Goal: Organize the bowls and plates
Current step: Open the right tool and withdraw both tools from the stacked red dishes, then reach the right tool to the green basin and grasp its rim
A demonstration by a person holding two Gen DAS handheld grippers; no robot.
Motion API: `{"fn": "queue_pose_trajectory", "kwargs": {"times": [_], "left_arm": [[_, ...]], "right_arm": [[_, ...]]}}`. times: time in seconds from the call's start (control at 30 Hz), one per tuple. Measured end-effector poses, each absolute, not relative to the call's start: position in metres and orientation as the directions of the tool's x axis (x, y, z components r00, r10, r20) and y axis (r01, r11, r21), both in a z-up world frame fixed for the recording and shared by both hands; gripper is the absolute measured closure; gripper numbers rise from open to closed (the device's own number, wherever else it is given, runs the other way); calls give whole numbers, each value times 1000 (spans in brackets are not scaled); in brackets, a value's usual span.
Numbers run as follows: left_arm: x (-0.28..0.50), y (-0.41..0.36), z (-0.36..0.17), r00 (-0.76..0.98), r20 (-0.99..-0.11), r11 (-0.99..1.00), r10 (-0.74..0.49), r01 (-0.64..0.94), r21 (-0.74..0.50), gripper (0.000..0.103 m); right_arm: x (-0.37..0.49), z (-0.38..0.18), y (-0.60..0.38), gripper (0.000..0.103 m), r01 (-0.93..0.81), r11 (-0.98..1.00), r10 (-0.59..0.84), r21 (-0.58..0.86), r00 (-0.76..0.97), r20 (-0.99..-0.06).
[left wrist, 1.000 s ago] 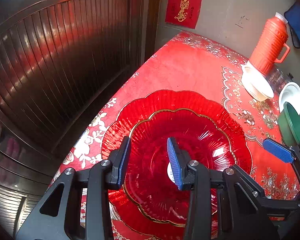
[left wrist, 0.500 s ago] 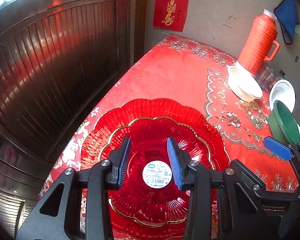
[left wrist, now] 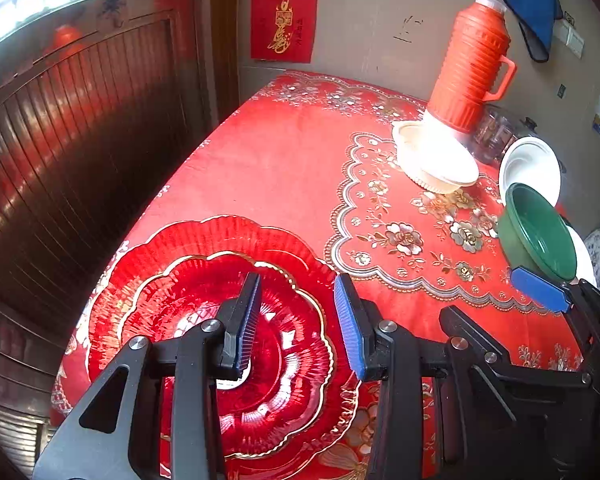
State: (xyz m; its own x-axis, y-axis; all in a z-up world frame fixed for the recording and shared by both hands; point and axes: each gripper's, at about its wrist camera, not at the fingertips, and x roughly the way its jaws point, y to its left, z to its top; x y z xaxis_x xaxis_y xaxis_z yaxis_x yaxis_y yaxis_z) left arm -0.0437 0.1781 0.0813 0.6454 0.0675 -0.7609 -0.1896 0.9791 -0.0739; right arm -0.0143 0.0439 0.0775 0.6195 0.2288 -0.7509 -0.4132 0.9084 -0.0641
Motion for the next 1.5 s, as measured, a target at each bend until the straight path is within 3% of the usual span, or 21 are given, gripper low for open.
{"fn": "queue_pose_trajectory", "kwargs": {"times": [0.63,1.5], "left_arm": [[36,96,96,626,-779,995,-11,-71,-71,65],[146,74,80,551,-834,991,15,-118,-60,65]], "right_arm": [[37,91,-37,23,-274,961,156,-38,649,-745],[123,97,-71,23,-220,975,131,-21,651,-748]]}}
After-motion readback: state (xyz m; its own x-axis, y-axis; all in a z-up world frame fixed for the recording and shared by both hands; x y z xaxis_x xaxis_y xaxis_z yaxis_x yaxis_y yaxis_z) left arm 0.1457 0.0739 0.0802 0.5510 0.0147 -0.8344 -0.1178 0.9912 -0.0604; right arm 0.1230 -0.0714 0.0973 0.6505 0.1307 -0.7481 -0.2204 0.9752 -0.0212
